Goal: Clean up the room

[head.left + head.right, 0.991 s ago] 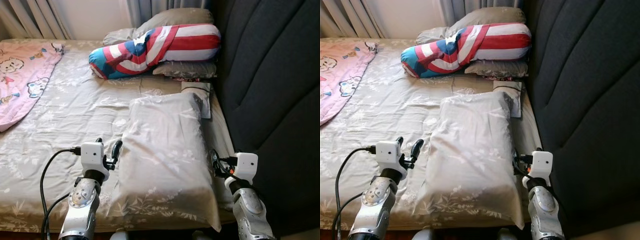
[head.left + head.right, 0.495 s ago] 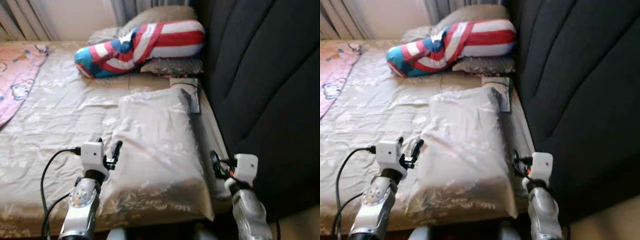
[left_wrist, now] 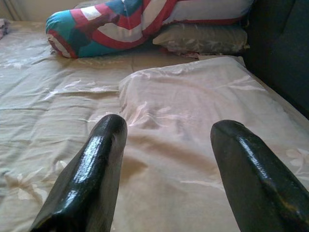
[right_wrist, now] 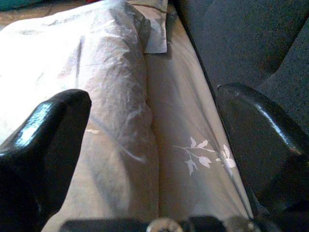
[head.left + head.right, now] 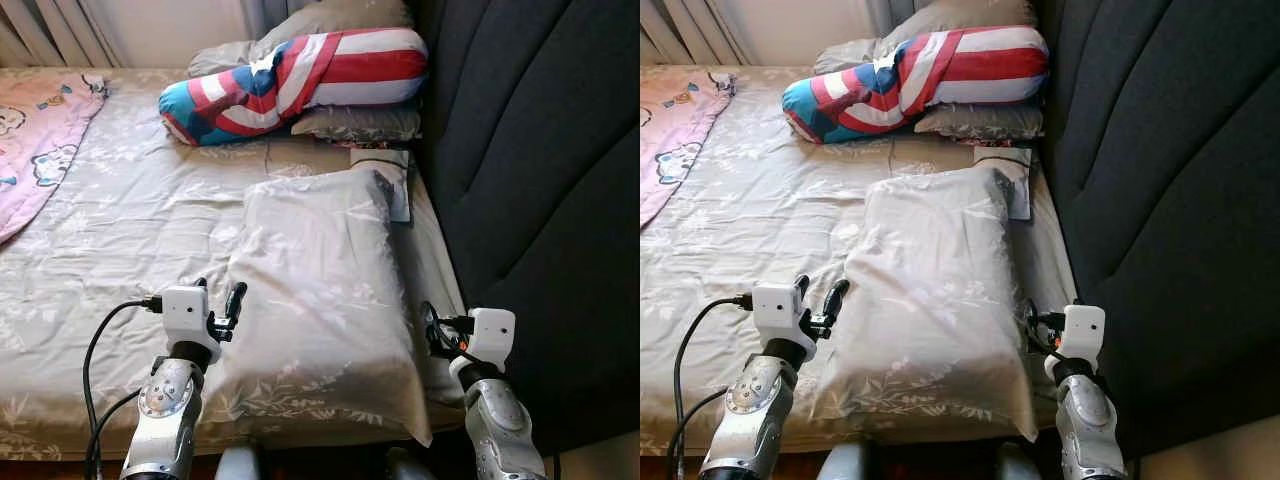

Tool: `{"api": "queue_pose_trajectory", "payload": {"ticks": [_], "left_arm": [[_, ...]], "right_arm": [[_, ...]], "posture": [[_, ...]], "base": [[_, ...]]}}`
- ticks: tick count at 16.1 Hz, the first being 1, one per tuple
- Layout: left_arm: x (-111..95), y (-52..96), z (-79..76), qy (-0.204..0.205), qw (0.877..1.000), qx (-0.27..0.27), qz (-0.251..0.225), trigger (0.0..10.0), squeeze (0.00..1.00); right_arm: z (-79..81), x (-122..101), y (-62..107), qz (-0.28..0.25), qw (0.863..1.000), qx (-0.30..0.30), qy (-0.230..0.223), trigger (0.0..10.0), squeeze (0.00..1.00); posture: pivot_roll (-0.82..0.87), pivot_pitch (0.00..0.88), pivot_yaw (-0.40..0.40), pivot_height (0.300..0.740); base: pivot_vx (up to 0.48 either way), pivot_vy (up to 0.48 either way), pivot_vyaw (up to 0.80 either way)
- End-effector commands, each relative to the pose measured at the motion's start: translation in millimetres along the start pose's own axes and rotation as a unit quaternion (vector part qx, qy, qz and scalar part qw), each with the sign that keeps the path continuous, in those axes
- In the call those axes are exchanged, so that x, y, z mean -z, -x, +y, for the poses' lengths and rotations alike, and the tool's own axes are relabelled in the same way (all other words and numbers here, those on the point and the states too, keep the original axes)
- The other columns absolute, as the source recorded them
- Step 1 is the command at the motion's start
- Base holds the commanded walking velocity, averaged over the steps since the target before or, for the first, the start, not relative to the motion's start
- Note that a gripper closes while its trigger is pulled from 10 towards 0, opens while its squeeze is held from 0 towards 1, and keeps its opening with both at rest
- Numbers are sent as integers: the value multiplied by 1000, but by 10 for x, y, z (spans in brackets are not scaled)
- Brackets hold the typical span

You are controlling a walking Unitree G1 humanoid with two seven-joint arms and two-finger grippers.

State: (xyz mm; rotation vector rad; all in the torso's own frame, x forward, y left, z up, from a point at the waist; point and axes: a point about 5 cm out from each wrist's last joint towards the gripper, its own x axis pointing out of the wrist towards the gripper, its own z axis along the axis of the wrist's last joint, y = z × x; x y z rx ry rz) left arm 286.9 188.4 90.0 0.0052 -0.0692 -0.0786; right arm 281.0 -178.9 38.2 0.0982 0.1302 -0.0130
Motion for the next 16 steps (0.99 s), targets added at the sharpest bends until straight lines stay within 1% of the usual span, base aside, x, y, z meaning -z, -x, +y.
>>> {"api": "queue_pose_trajectory", "payload": {"ticks": [1,8,10,11,13,14,15,16], "left_arm": [[-21,2,10,-5,1000,2,-3,10000,0],[-9,7,8,-2,1000,1,0,10000,0],[0,7,7,5,1000,-1,2,10000,0],[3,4,5,7,1000,-2,4,10000,0],[6,-2,4,5,1000,-1,4,10000,0],[1,0,-1,1,1000,0,2,10000,0],[1,1,-1,0,1000,1,2,10000,0],[2,2,-2,-1,1000,2,2,10000,0]], "right_arm": [[-2,20,8,8,1000,1,1,10000,0],[1,11,17,0,1000,-1,0,10000,0],[5,9,16,0,1000,-4,5,10000,0],[12,5,14,-1,1000,-9,12,10000,0],[22,-6,12,-5,1000,-13,15,10000,0],[29,-8,12,-7,1000,-15,13,10000,0],[30,4,13,-4,1000,-11,-1,10000,0],[26,3,10,-3,1000,-9,2,10000,0]], "posture": [[-6,127,-23,653],[-5,125,-25,648],[-5,122,-25,648],[-3,121,-26,648],[-4,118,-26,648],[-3,115,-27,648],[-3,115,-27,648],[-3,111,-26,648]], "base": [[0,0,0],[0,0,0],[0,0,0],[0,480,0],[0,480,606],[0,0,800],[0,0,0],[0,0,0]]}}
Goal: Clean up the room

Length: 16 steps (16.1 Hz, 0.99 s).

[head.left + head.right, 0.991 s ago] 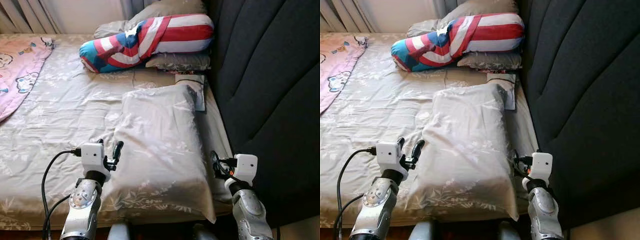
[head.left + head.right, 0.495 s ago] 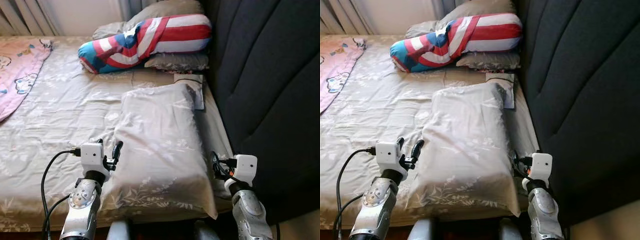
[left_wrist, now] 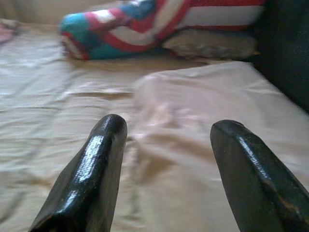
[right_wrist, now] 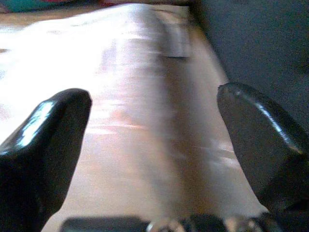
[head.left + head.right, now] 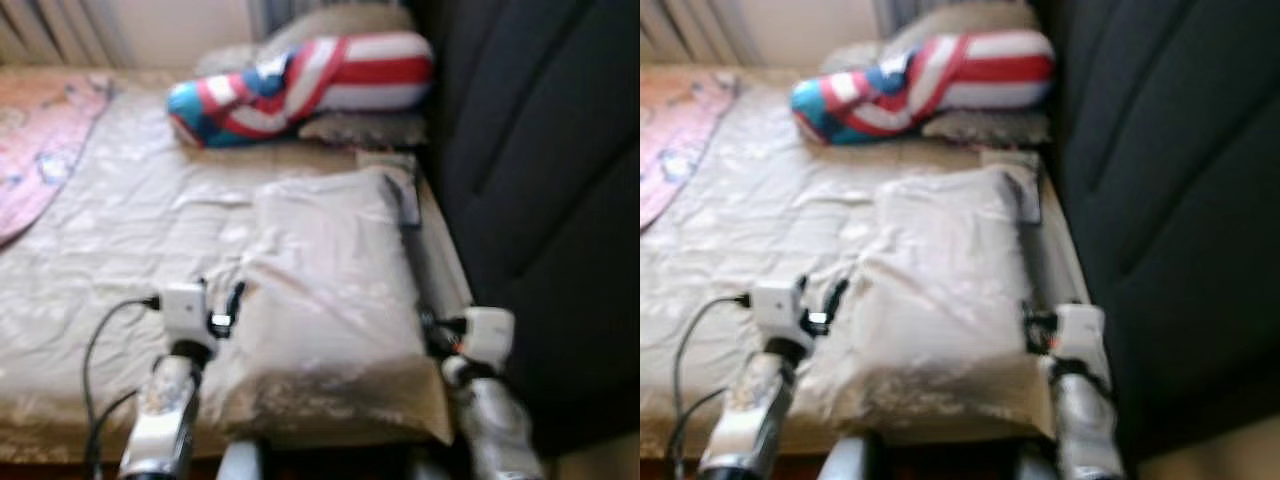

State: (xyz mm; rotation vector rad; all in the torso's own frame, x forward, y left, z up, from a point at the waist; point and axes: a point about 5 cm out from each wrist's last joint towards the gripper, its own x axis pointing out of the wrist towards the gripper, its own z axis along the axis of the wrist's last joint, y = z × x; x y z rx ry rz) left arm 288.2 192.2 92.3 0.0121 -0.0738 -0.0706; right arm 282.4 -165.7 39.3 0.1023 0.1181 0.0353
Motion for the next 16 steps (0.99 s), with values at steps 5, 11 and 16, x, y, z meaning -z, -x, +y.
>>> {"api": "queue_pose_trajectory", "payload": {"ticks": [5,11,16], "left_arm": [[38,12,-83,2,1000,17,9,10000,0],[55,19,-105,9,1000,23,15,10000,0],[56,14,-96,11,1000,21,18,10000,0]], "right_arm": [[-112,1,24,1,1000,18,-3,10000,0],[-105,33,46,9,1000,12,2,10000,0],[-75,45,57,11,1000,1,6,10000,0]], "posture": [[-4,111,-24,648],[-7,119,-21,648],[-5,124,-20,648]], "base": [[0,0,0],[0,0,0],[0,0,320]]}}
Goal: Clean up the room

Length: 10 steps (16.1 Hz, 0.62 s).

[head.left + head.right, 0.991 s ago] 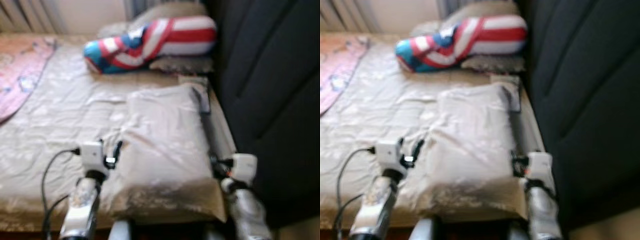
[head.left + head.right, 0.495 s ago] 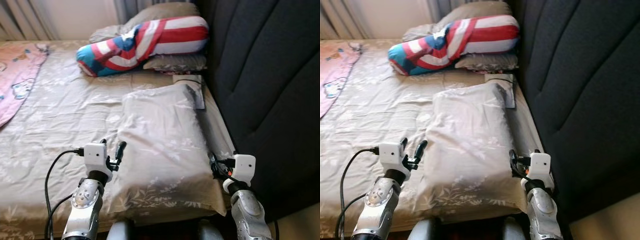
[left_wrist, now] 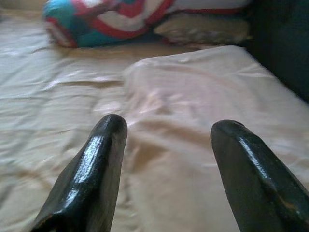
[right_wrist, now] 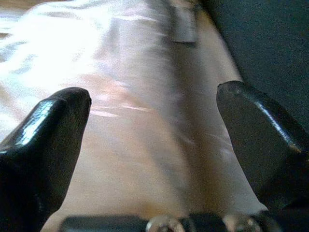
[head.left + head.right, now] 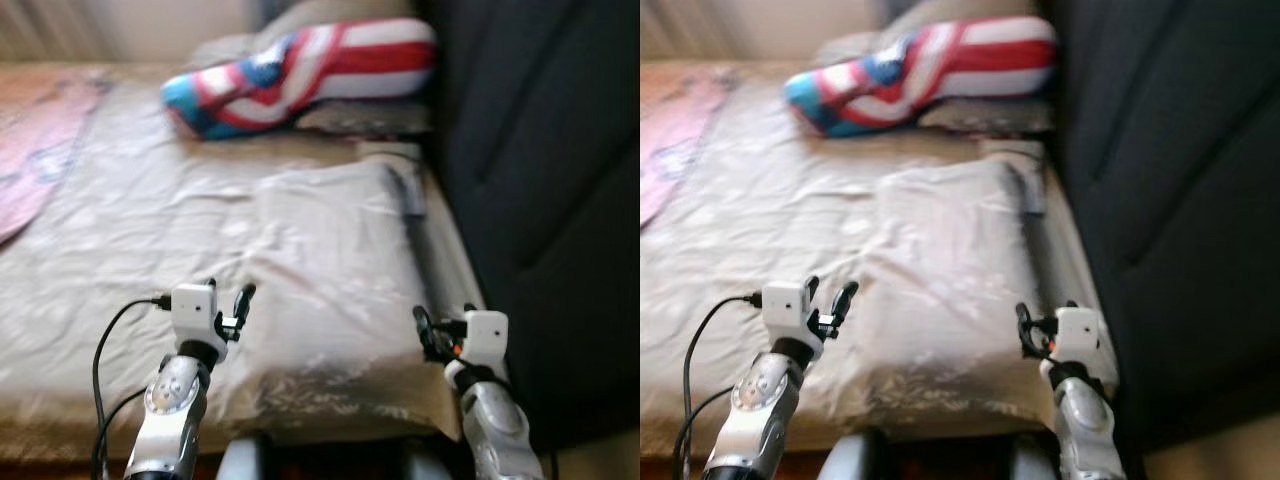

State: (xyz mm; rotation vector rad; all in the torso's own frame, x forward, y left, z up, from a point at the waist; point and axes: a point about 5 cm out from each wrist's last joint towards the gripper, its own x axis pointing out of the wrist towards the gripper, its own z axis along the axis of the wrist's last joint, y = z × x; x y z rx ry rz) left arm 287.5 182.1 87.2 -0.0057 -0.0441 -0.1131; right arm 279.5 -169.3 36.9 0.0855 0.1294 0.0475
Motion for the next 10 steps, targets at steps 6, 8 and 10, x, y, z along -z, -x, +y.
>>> {"api": "queue_pose_trajectory", "payload": {"ticks": [6,8,10], "left_arm": [[6,9,9,-2,1000,-1,5,10000,0],[7,8,8,-2,1000,0,5,10000,0],[8,9,13,-3,1000,-1,6,10000,0]], "right_arm": [[-44,27,29,6,1000,8,-9,10000,0],[-32,24,32,5,1000,2,3,10000,0],[-15,23,35,3,1000,-3,6,10000,0]], "posture": [[-6,125,-22,648],[-6,125,-22,648],[-4,128,-21,648]], "base": [[0,0,0],[0,0,400],[0,0,800]]}}
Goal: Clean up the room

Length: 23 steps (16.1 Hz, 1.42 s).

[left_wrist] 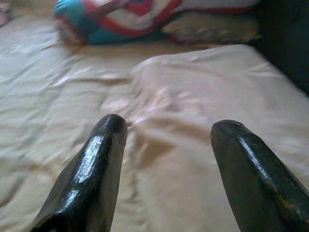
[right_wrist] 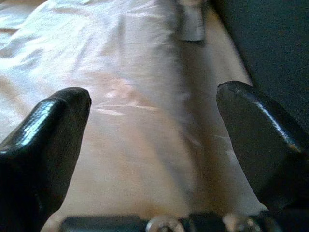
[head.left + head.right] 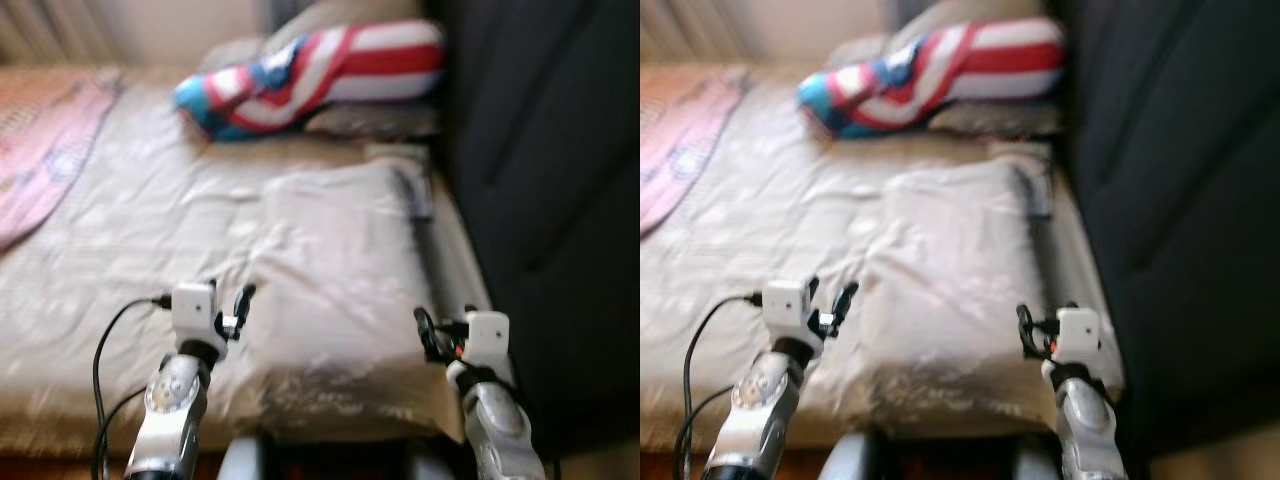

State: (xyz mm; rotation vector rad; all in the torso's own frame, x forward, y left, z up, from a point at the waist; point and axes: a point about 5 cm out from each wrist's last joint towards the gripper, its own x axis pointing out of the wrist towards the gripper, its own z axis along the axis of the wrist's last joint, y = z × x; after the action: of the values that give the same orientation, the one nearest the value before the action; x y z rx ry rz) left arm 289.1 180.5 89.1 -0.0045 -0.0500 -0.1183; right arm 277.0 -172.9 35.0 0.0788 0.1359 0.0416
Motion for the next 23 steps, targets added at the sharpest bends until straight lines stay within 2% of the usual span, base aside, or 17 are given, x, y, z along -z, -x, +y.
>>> {"api": "queue_pose_trajectory", "payload": {"ticks": [1,3,17,23], "left_arm": [[27,31,29,-2,1000,-4,10,10000,0],[26,32,30,-2,1000,-3,10,10000,0],[25,23,2,-1,1000,8,10,10000,0],[30,59,1,-2,1000,11,11,10000,0]], "right_arm": [[24,11,13,1,1000,-4,-7,10000,0],[18,15,10,2,1000,1,-17,10000,0],[13,7,-19,5,1000,4,-16,10000,0],[-39,44,-29,20,999,24,-11,10000,0]], "posture": [[-4,127,-20,648],[-3,128,-19,648],[-4,114,-17,648],[2,134,-20,648]], "base": [[0,0,575],[122,0,0],[286,0,0],[0,0,0]]}}
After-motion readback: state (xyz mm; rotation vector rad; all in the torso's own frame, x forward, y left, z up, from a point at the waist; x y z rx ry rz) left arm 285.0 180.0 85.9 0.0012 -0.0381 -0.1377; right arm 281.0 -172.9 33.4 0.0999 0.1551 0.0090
